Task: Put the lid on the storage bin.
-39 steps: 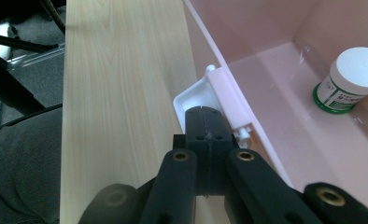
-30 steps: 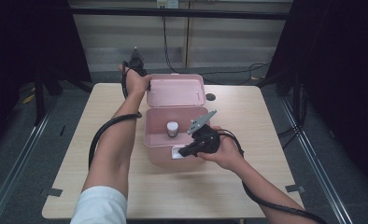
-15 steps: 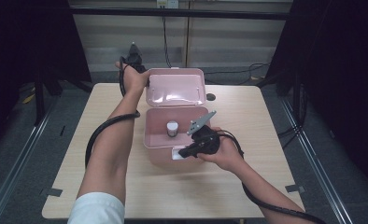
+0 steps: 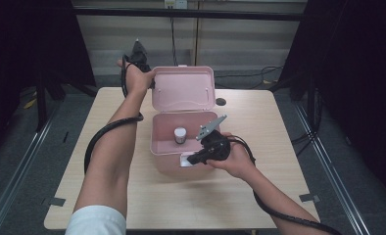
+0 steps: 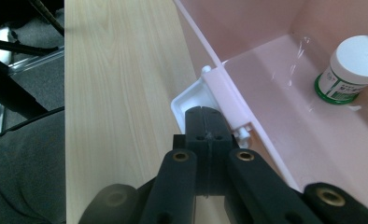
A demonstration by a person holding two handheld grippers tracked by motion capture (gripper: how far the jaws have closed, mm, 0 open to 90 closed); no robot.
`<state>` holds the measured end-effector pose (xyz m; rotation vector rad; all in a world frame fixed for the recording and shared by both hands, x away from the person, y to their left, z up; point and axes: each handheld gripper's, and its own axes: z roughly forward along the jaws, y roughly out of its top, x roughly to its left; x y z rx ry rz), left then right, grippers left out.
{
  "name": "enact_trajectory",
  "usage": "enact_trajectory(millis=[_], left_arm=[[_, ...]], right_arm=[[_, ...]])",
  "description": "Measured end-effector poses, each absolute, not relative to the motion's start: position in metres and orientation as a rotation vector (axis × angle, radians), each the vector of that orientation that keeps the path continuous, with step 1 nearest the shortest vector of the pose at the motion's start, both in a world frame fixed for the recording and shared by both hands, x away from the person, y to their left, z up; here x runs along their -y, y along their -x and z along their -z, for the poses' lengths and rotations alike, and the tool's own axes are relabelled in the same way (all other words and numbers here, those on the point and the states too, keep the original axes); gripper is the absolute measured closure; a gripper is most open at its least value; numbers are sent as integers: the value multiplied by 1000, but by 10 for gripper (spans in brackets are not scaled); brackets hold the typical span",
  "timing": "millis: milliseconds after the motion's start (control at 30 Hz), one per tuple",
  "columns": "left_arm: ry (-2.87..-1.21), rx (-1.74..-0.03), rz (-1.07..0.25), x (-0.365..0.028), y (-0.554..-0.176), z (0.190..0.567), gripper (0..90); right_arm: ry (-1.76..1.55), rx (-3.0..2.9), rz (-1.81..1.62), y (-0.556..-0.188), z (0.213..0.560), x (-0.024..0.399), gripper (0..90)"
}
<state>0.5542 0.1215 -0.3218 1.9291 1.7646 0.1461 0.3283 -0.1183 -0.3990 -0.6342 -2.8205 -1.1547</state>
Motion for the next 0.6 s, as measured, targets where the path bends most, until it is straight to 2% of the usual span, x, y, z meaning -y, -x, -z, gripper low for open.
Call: enact_trajectory(millis=[600], left_arm=[[-2004,-1755,-129,-123,-549,303,882]], right_arm=[[648,2815,1147,-331,398,117,900]])
